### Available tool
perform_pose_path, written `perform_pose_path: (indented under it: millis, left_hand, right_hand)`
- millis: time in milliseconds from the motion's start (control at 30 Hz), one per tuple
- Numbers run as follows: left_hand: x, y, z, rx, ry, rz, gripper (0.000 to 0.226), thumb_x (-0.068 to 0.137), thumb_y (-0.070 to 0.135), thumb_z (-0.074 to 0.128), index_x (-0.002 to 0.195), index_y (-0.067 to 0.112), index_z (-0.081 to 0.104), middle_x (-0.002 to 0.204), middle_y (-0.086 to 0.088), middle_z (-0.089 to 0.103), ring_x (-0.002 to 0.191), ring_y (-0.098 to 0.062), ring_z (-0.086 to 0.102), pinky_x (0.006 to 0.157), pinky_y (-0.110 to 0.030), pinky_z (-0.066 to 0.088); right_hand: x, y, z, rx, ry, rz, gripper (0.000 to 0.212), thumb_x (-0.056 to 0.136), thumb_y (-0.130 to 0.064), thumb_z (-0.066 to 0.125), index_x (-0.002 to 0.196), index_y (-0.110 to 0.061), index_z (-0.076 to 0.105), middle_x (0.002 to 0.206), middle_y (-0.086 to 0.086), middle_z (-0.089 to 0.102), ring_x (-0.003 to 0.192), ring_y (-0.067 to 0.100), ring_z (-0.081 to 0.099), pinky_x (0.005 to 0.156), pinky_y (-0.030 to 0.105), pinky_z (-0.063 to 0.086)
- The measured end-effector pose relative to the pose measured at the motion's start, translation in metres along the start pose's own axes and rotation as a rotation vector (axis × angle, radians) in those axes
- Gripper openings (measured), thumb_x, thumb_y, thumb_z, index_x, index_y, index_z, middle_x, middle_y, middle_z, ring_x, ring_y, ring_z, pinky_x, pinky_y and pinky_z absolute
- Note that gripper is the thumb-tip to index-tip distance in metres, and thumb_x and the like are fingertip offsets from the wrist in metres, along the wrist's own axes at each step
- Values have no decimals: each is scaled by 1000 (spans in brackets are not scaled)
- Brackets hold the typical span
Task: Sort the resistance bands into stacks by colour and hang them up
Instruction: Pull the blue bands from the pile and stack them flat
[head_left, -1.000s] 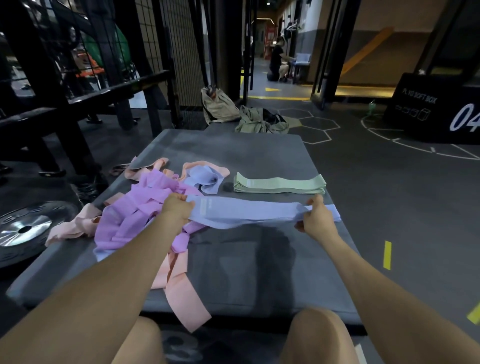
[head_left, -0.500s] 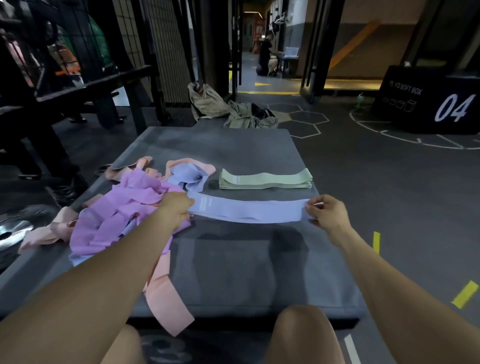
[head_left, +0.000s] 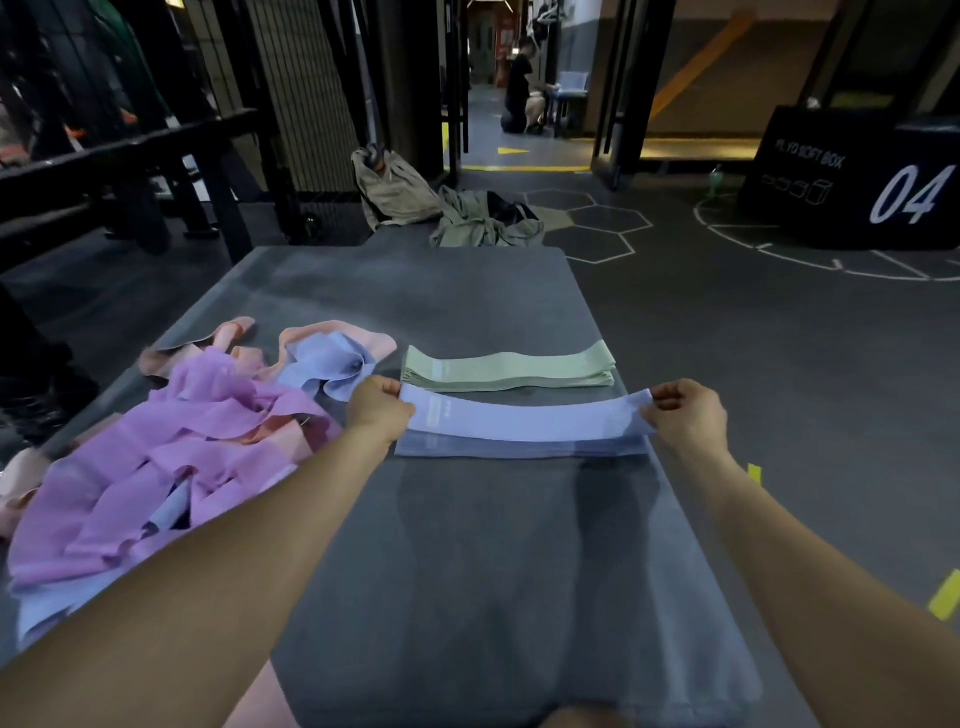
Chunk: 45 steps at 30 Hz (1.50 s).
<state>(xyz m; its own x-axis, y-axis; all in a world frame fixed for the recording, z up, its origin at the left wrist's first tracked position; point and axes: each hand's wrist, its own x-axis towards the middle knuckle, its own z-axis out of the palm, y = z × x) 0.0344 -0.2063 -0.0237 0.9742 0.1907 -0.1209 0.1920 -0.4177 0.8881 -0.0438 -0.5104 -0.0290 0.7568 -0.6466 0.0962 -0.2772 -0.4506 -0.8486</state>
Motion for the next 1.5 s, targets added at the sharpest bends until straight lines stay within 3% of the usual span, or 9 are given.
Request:
perform_pose_path:
  millis: [200,567,767,867,967,1133,1233,1367,1500]
  left_hand:
    - [8,-12,8,135,16,0,26,80,-5,60,105,1,60,92,-9,57,82,-21,52,71,-27,42]
    - [10,-23,7,219,49,45,25,73,-3,65,81,15,50,91,-4,57,88,-22,54,74,-23,38]
    - [11,-30,2,216,13,72,35,74,0,70,105,7,53,108,-11,58,107,-29,57,80,-27,41]
    - [14,-31,-4,268,-19,261,50,74,11,76,117,4,52,124,-14,52,114,-26,52,94,-28,38]
    - [12,-25,-14,387,-179,474,63,71,17,81,126,7,51,132,-9,50,123,-22,47,97,-19,30]
    - [11,-23,-21,668,-456,481,88,66,26,84,141,17,38,147,1,34,134,-17,36,103,-21,27]
    - [18,-28,-17,727,-505,482,86,70,29,81,142,17,36,148,-1,34,134,-18,34,105,-21,25]
    - [29,-36,-17,680,-507,503,66,74,28,78,133,19,48,133,-2,46,122,-17,44,92,-16,28]
    - [32,-38,-16,636,-508,501,59,73,23,79,127,19,53,126,-2,47,115,-16,46,90,-17,28]
  right_hand:
    - [5,12,12,-104,-38,15,18,81,-5,66,99,-8,65,93,11,68,90,28,63,84,36,51]
    - [3,14,18,-185,-65,-61,22,81,-4,64,103,-3,64,95,13,66,80,21,55,73,25,42]
    - [2,15,22,-261,-74,-95,30,79,-4,68,107,-2,59,109,18,61,94,30,56,79,32,44]
    - [-3,6,23,-419,-69,-266,43,79,-11,71,118,-3,54,122,18,48,113,36,42,92,35,35]
    - [-15,-14,38,-390,-289,-478,52,78,-21,75,125,-8,55,129,11,48,123,30,40,100,31,33]
    - [-29,-32,77,-513,-710,-550,86,70,-36,80,141,-15,37,146,4,34,133,24,33,109,29,29]
    - [-23,-30,87,-548,-752,-540,89,70,-38,79,143,-15,34,145,5,36,130,25,37,108,30,31]
    - [-18,-28,88,-513,-726,-582,70,75,-34,75,136,-18,44,132,3,46,121,22,43,97,24,32]
    - [-18,-27,87,-486,-729,-574,66,77,-33,75,135,-18,48,131,1,46,121,21,43,100,26,33]
